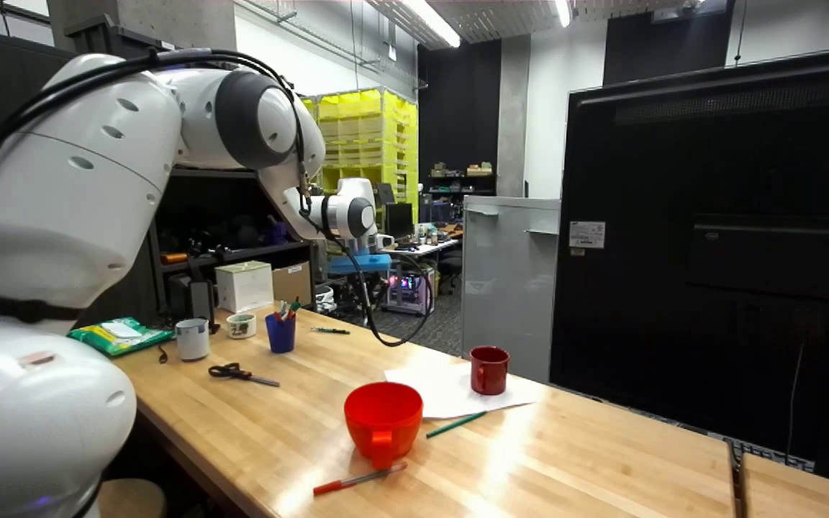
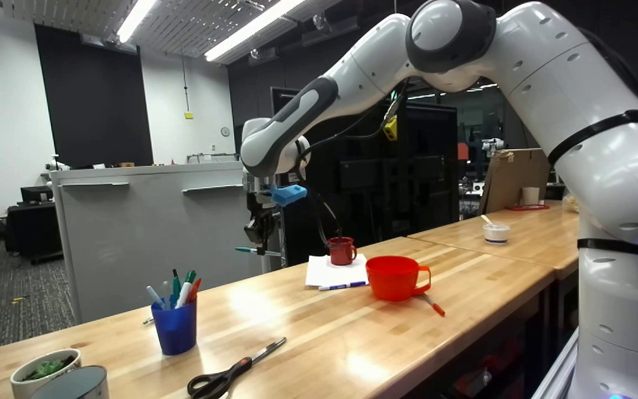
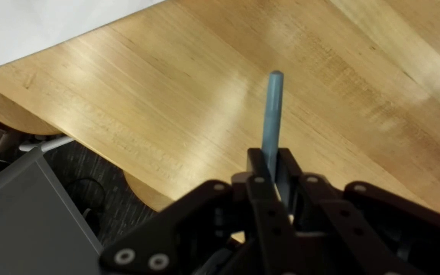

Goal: Move the green pen on the table to the right.

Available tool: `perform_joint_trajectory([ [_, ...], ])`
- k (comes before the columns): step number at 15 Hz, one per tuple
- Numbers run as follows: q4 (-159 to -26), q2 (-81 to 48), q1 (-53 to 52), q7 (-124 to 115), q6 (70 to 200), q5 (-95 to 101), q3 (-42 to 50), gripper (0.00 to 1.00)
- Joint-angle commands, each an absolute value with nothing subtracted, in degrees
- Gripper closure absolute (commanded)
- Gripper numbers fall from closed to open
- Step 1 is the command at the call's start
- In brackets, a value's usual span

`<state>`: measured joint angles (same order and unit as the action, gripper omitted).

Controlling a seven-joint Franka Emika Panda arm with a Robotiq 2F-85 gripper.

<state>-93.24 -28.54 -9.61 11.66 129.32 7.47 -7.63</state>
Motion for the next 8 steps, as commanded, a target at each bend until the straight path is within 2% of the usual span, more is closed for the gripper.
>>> perform_joint_trajectory([
  [1, -92.4, -27.6, -9.1, 11.3, 128.4, 6.5, -7.8, 0.97],
  [8, -91.1, -22.5, -6.7, 8.5, 126.5, 4.4, -6.3, 0.97],
])
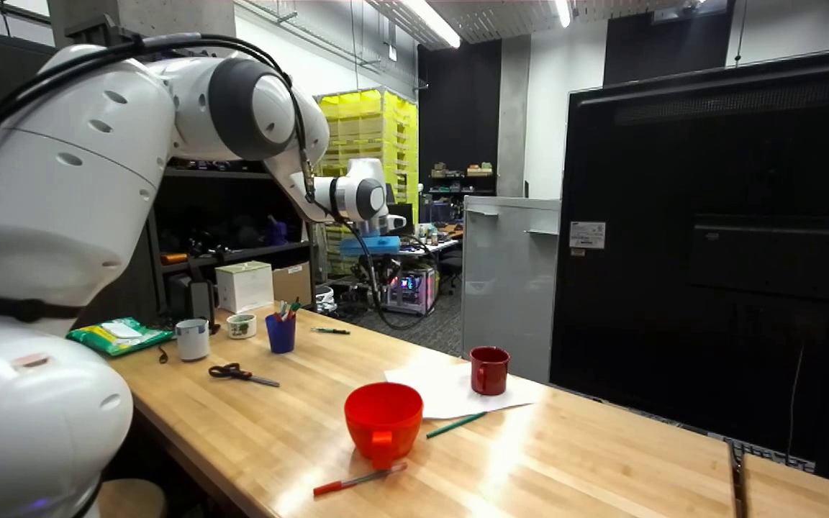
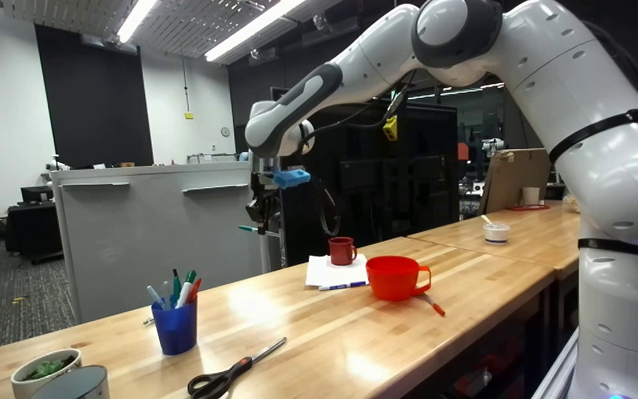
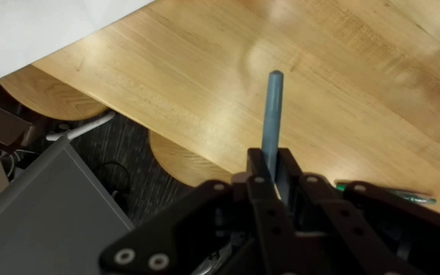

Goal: Move the green pen on the table to the right.

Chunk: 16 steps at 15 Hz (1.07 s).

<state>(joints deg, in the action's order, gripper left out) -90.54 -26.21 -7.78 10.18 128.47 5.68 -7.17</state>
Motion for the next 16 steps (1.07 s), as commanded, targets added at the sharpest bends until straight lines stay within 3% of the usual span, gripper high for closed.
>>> perform_joint_trajectory([
  [1, -91.3, -20.9, -6.0, 7.5, 126.1, 4.1, -5.7, 0.97],
  [16, -97.8, -9.6, 5.4, -6.3, 126.0, 0.4, 5.4, 0.97],
])
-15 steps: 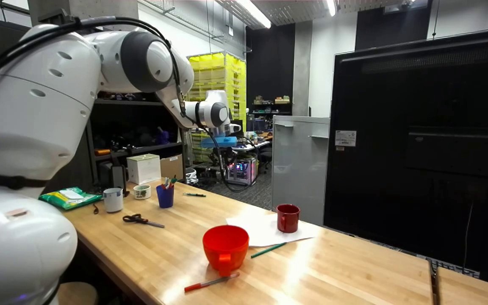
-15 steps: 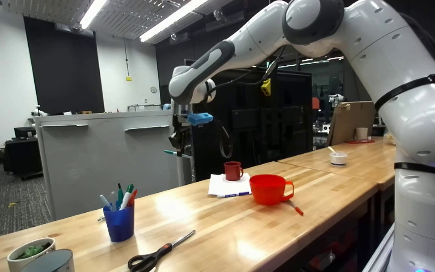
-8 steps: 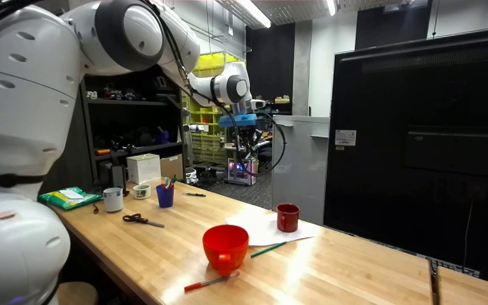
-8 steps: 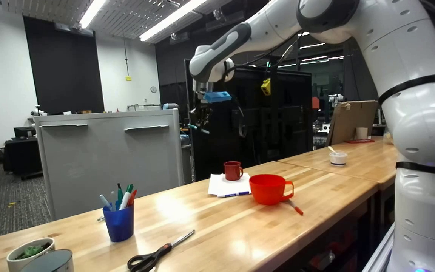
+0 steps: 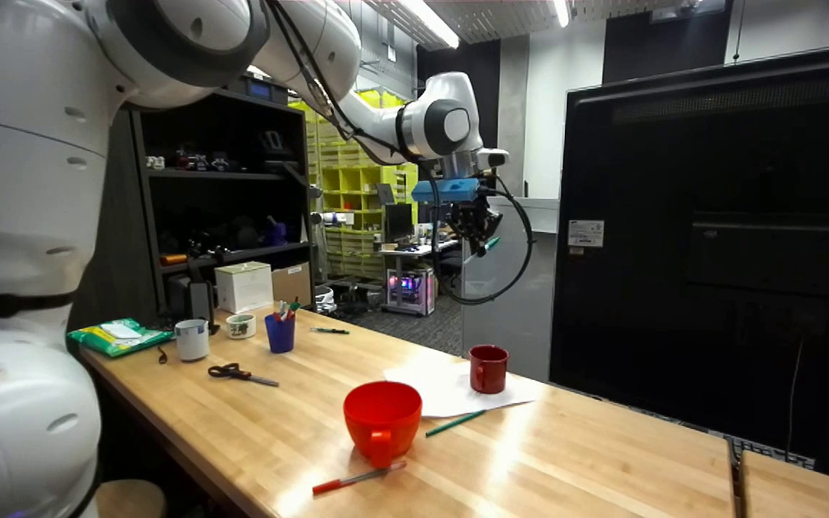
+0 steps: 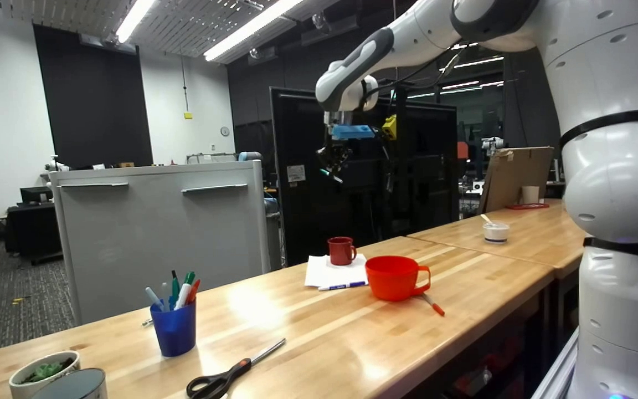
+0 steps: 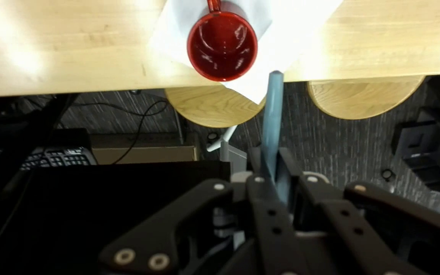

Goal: Move the green pen on the table to the right.

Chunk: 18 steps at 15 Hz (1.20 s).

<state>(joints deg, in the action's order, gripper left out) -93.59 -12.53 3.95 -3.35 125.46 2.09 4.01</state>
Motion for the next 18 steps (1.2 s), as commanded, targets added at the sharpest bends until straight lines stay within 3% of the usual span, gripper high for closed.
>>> perform_joint_trajectory([
  [1, -98.8, -9.3, 6.1, -7.3, 126.3, 0.0, 6.2, 0.97],
  [7, -104.2, -9.8, 10.7, -9.7, 128.5, -8.8, 9.1, 0.97],
  [8, -101.1, -11.6, 9.9, -8.4, 127.3, -6.2, 8.9, 0.89],
  [18, -102.7, -11.6, 10.7, -9.1, 128.1, -8.1, 9.3, 0.89],
])
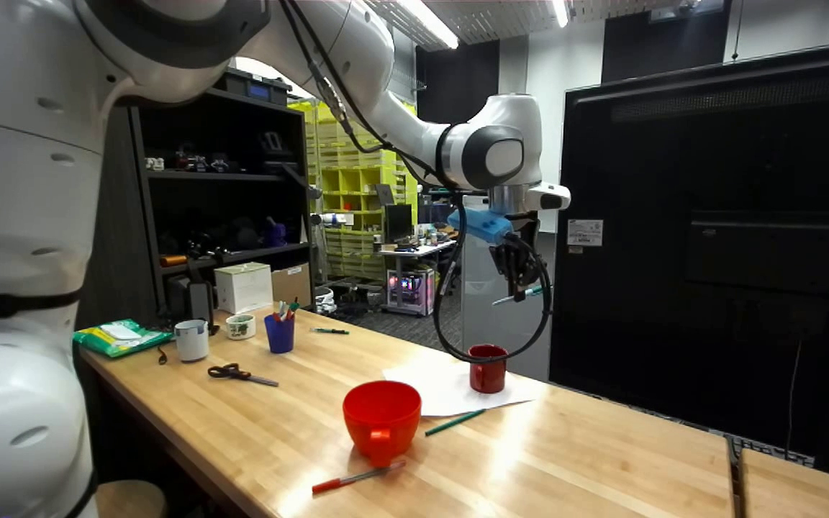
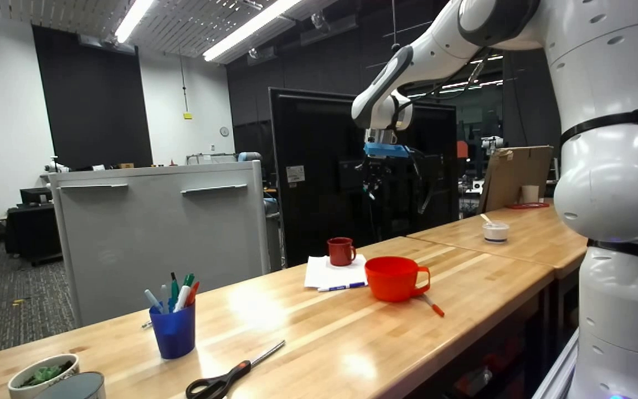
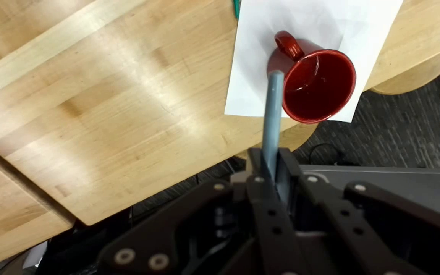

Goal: Move the green pen on the table to the right.

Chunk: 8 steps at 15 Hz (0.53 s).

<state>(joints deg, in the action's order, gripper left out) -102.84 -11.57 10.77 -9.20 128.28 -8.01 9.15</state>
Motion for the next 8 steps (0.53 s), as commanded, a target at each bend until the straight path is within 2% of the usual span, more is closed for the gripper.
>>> perform_joint_trajectory([
  [1, -102.7, -11.6, 10.7, -9.2, 128.1, -8.1, 9.3, 0.89],
  [2, -102.7, -11.6, 10.7, -9.2, 128.1, -8.1, 9.3, 0.97],
  [8, -93.3, -14.3, 15.4, -12.7, 124.5, -16.7, 12.1, 0.97],
])
